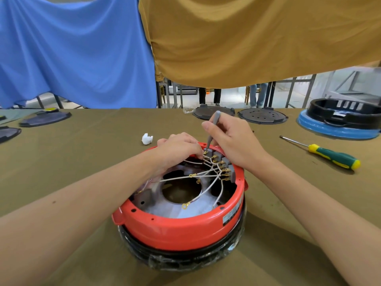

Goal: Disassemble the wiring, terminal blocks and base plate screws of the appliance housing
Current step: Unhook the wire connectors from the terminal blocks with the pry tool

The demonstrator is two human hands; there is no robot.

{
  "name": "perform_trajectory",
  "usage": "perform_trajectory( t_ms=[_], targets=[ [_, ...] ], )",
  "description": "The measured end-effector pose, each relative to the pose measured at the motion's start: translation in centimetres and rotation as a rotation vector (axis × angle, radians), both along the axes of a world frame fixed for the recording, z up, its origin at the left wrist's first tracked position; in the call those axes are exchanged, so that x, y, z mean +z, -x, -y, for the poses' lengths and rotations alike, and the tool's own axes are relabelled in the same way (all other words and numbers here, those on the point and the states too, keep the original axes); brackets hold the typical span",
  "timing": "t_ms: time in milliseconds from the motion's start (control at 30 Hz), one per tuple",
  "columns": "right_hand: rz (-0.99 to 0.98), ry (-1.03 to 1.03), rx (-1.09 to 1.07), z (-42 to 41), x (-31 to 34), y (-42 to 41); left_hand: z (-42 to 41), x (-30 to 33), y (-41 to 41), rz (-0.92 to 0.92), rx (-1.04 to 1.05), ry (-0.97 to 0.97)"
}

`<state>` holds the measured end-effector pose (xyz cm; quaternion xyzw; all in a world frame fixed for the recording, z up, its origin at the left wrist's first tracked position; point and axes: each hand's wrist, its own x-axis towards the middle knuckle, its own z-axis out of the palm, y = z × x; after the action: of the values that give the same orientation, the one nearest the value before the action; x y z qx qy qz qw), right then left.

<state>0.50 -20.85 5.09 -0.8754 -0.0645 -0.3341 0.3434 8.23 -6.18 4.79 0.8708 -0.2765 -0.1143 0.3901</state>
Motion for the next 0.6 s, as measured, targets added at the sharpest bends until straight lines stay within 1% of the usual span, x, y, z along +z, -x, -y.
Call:
perform_trajectory(
  t_ms=[67,233,433,500,533,600],
  targets=[
    [-0.005,-0.054,-0.013,0.1,0.0,-0.2,0.1,0.0,0.0,0.005,-0.004,0.001],
    [-0.097,-0.34,-0.024,0.7,-0.4,-1.1,-0.1,-0.1,0.0,-0.02,0.001,0.004],
    [-0.203,-0.517,-0.032,1.3,-0.9,-1.9,-0.2,0.0,0.1,-0.042,0.0,-0.014],
    [-0.178,-0.475,-0.028,1.1,-0.8,-1.7,-0.1,0.0,0.1,-0.034,0.005,-0.012],
    [-0.142,-0.411,-0.025,1.0,-0.7,-1.5,0.0,0.0,0.1,-0.026,0.007,-0.012],
    [-0.047,-0.22,-0.017,0.6,-0.5,-0.8,0.1,0.0,0.1,-0.012,0.014,-0.003]
  ],
)
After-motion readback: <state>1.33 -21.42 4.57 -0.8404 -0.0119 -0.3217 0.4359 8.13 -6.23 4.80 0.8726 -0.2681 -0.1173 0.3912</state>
